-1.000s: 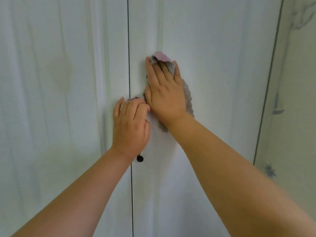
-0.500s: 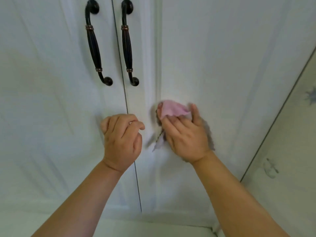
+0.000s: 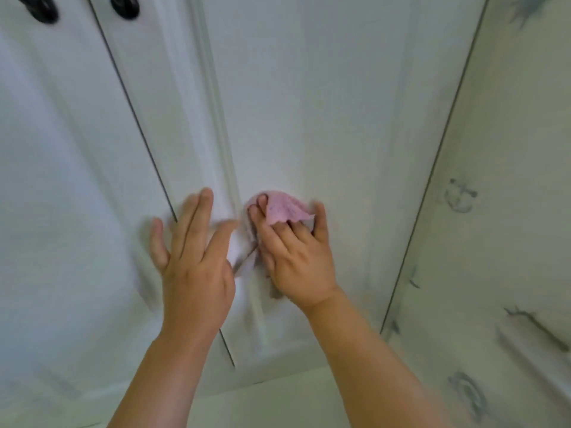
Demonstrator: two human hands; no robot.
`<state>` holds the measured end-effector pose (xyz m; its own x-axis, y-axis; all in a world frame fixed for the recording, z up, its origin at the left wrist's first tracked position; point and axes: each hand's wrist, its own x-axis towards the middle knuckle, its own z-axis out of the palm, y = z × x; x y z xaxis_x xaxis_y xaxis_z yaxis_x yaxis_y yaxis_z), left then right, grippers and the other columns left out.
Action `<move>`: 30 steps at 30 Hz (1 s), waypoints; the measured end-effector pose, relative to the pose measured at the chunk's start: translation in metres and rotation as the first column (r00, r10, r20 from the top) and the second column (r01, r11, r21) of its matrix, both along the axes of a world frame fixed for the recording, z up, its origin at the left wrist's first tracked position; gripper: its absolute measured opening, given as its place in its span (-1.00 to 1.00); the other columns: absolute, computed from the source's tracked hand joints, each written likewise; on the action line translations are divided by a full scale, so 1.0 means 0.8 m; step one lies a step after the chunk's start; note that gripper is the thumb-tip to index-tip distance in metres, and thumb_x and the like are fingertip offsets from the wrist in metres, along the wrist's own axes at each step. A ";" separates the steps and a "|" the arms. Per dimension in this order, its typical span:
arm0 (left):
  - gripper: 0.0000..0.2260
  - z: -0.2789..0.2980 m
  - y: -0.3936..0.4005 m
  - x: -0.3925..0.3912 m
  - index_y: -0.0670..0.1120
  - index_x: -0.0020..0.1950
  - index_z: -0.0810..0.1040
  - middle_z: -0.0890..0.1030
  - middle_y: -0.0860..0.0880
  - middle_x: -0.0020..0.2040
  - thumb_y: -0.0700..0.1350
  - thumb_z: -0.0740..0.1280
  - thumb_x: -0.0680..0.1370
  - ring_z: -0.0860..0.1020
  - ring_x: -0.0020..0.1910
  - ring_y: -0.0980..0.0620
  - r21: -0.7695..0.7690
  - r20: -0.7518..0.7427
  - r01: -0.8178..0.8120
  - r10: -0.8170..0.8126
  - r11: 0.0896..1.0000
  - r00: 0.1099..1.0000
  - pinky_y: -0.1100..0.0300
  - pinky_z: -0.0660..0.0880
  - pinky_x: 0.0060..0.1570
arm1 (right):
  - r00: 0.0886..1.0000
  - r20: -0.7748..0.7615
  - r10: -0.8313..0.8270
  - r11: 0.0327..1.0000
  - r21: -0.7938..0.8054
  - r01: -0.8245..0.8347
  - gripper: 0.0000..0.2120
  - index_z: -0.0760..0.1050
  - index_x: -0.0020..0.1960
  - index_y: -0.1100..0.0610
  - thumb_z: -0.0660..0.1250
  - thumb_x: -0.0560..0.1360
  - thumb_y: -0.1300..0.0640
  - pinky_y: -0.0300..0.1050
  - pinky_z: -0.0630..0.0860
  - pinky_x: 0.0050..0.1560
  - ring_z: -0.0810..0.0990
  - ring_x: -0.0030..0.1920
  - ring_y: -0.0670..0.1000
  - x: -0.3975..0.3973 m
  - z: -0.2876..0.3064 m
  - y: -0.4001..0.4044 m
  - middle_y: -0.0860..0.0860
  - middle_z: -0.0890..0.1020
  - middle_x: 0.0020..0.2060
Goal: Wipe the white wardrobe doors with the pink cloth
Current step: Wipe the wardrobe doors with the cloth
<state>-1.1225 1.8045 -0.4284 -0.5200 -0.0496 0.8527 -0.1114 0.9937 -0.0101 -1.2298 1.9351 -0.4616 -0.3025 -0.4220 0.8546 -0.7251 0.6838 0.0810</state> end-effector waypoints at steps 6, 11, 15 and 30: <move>-0.58 0.009 -0.004 -0.005 -0.22 0.20 0.60 0.38 -0.17 0.50 -0.44 0.19 0.41 0.28 0.54 -0.13 0.076 0.002 0.180 -0.180 0.981 0.984 -0.25 0.15 0.49 | 0.962 0.129 -0.241 0.832 -0.483 0.273 -0.41 0.10 0.59 0.28 0.03 0.66 0.00 0.37 -0.03 0.54 0.11 0.59 0.24 -0.048 0.146 0.037 0.23 0.18 0.58; -0.68 0.007 0.002 -0.012 -0.32 0.09 0.59 0.45 -0.28 0.41 -0.49 0.08 0.53 0.34 0.49 -0.19 0.204 -0.192 0.318 -0.280 0.926 0.940 -0.14 0.36 0.42 | 0.987 -0.123 -0.107 0.947 -0.316 0.063 -0.42 0.26 0.54 0.27 0.13 0.60 0.02 0.31 0.12 0.53 0.26 0.53 0.24 -0.012 0.161 -0.055 0.21 0.33 0.52; -0.72 -0.005 -0.006 -0.014 -0.33 0.06 0.56 0.48 -0.31 0.37 -0.41 0.06 0.59 0.38 0.45 -0.24 0.223 -0.304 0.281 -0.207 0.933 0.930 -0.24 0.27 0.46 | 0.970 -0.239 -0.036 0.999 -0.003 0.037 -0.48 0.39 0.51 0.14 0.27 0.58 0.02 0.21 0.10 0.56 0.53 0.28 0.16 -0.008 0.057 -0.043 0.11 0.53 0.39; -0.79 -0.002 -0.048 0.002 -0.23 -0.15 0.53 0.58 -0.19 -0.12 -0.43 0.16 0.37 0.50 -0.09 -0.13 0.258 -0.546 0.222 -0.047 0.940 0.837 -0.07 0.40 -0.07 | 0.967 -0.249 0.054 0.935 -0.326 -0.136 -0.48 0.45 0.45 0.21 0.20 0.50 0.15 0.29 0.07 0.54 0.53 0.30 0.16 0.038 0.136 -0.156 0.13 0.59 0.30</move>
